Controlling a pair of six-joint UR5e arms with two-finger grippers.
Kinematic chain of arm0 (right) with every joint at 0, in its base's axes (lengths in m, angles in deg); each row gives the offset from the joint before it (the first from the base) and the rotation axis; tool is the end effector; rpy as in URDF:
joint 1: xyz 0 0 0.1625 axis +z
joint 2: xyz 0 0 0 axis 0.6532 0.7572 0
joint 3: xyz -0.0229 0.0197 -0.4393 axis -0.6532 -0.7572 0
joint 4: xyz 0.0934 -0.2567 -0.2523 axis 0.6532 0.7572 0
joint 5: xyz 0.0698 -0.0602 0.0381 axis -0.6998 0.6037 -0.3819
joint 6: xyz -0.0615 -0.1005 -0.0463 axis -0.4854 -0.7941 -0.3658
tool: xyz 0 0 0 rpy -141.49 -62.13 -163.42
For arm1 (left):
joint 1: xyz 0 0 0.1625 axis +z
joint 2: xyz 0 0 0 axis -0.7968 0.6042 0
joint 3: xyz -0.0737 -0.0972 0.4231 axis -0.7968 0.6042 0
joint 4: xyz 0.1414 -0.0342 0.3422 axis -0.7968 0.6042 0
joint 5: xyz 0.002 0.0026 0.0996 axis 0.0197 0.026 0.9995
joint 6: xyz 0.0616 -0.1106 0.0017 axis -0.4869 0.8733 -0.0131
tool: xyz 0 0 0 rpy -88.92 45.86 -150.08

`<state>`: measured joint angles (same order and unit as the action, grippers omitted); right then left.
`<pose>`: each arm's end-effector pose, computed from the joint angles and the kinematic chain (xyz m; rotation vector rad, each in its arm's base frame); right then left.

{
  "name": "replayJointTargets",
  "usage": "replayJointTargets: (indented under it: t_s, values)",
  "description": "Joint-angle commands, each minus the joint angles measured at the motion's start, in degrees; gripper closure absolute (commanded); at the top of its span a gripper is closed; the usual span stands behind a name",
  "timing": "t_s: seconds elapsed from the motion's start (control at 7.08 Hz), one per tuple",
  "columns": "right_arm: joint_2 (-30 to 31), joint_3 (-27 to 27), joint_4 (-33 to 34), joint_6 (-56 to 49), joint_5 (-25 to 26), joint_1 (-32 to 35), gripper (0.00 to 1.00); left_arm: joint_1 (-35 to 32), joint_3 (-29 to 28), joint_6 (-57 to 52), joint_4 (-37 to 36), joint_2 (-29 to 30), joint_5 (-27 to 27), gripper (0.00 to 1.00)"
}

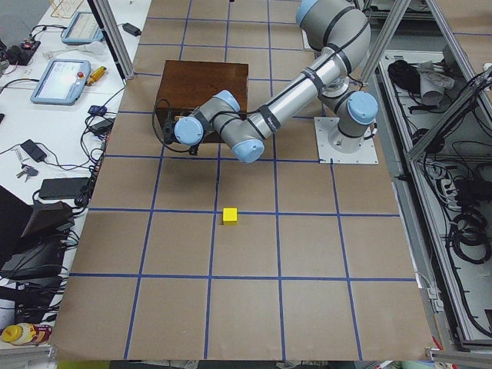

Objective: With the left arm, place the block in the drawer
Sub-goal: 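Lower the left gripper beside the cabinet and hook the white drawer handle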

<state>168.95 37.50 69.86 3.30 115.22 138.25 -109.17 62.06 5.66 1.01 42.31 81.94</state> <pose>0.1929 -0.4776 0.4593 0.2760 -3.0952 -0.0286 0.1521 -0.5894 0.2838 -0.0731 -2.5229 0.1372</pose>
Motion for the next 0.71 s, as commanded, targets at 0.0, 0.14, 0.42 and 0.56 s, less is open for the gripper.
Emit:
replayJointTargets:
  t_s: [0.0,0.14,0.42,0.56]
  values:
    - [0.00,0.00,0.00,-0.02,0.02,0.00,0.00,-1.31,0.09,-0.18,0.00,0.76,0.02,0.00]
    - [0.00,0.00,0.00,0.07,0.02,0.00,0.00,-1.75,0.09,0.25,0.09,1.02,0.02,0.00]
    - [0.00,0.00,0.00,-0.02,-0.06,0.00,0.00,-1.93,0.09,0.26,-0.52,2.33,0.37,0.00]
    - [0.00,0.00,0.00,0.07,0.02,0.00,0.00,-1.93,0.00,0.34,-0.61,3.21,0.46,0.00]
